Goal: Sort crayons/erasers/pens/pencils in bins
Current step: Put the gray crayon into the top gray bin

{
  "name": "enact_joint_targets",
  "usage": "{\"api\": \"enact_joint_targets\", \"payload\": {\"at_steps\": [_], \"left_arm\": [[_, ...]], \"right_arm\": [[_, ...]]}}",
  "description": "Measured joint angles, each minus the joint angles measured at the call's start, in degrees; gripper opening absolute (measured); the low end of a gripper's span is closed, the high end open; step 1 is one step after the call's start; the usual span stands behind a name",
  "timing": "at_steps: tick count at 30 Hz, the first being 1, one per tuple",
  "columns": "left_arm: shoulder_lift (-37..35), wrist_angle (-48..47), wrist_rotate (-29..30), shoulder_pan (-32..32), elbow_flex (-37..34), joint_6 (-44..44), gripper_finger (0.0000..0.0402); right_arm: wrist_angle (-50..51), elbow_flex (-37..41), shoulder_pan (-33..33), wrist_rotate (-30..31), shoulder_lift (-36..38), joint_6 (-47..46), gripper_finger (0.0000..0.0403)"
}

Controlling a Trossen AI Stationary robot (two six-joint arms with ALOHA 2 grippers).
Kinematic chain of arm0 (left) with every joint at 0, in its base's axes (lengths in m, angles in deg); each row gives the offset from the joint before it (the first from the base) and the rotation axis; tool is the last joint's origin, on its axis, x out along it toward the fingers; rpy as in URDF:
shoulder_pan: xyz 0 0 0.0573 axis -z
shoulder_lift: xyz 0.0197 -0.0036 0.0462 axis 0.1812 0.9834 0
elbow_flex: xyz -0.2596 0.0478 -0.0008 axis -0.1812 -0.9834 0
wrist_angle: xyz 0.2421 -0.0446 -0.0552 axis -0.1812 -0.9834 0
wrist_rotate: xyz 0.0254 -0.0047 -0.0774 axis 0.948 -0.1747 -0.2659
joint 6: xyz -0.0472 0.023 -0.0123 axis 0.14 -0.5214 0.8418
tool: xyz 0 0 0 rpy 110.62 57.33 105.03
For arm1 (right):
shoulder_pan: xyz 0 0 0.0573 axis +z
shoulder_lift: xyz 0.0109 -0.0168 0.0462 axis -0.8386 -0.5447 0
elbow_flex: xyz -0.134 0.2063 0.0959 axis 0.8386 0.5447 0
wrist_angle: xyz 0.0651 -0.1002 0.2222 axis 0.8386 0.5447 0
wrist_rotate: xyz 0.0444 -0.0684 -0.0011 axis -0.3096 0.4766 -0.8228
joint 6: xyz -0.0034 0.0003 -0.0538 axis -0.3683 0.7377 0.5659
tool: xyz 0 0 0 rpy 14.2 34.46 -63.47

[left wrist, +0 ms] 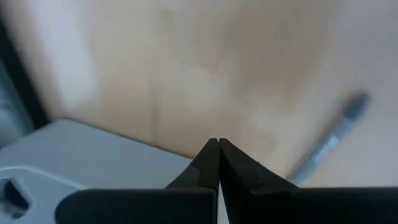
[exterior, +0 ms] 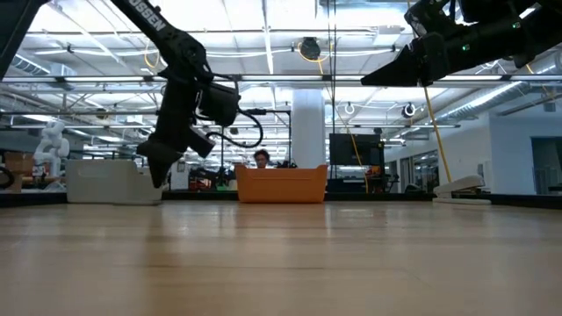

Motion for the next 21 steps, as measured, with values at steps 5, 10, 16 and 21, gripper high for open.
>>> {"api": "enact_joint_targets", "payload": {"at_steps": [5,10,16,21], "left_arm": [[-0.1,-2.4,-6.1,2.2,-1.1,-1.4,0.0020],[-0.2,-4.3,-10.3,7.4,-1.2,-0.3,0.0086],[-0.2,-4.4,-10.6,15.0,-2.7,0.8,0.0164],[-2.0,-3.6,-10.6,19.1,-8.6,4.2,0.0166]], "right_arm": [[0.0,0.0,0.0,0.0,0.0,-0.1,0.0000],[0.0,0.0,0.0,0.0,0.0,-0.1,0.0000],[0.1,0.0,0.0,0.0,0.0,-0.1,0.0000],[0.1,0.0,0.0,-0.1,0.0,-0.1,0.0000]]}}
